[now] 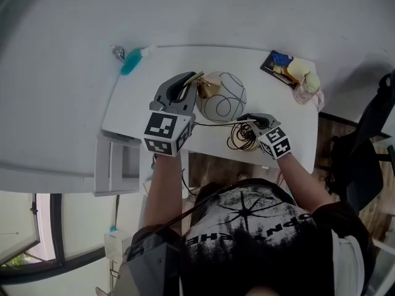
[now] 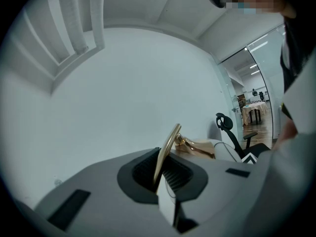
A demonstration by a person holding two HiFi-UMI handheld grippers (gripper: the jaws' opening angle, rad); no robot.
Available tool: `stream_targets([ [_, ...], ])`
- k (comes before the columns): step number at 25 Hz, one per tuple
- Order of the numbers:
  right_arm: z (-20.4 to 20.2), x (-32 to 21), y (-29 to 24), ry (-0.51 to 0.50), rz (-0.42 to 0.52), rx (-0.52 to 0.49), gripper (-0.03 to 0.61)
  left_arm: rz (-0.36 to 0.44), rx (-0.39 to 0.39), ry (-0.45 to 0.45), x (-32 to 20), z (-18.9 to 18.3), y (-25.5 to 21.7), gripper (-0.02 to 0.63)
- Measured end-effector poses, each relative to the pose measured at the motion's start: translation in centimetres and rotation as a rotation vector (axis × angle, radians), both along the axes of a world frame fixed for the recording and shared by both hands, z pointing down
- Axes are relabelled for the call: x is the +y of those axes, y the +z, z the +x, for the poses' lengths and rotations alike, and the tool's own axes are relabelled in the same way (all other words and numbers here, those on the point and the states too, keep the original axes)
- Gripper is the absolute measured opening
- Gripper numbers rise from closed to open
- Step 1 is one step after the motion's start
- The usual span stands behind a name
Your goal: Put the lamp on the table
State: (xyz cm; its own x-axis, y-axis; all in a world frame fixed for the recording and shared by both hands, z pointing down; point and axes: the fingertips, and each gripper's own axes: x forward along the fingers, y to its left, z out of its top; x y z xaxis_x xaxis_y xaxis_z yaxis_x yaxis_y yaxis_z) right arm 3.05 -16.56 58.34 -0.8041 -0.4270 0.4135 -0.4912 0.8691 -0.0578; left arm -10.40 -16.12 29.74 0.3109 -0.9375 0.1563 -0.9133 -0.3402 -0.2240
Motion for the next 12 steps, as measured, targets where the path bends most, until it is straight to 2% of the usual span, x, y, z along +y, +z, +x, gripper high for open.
stream_targets([
  [12,-2.2,-4.7,0.6,0.046,-0.017,-0.003,0.02,-0.006,-0.014,0.051,-5.5,-1.8,0.4,0.017],
])
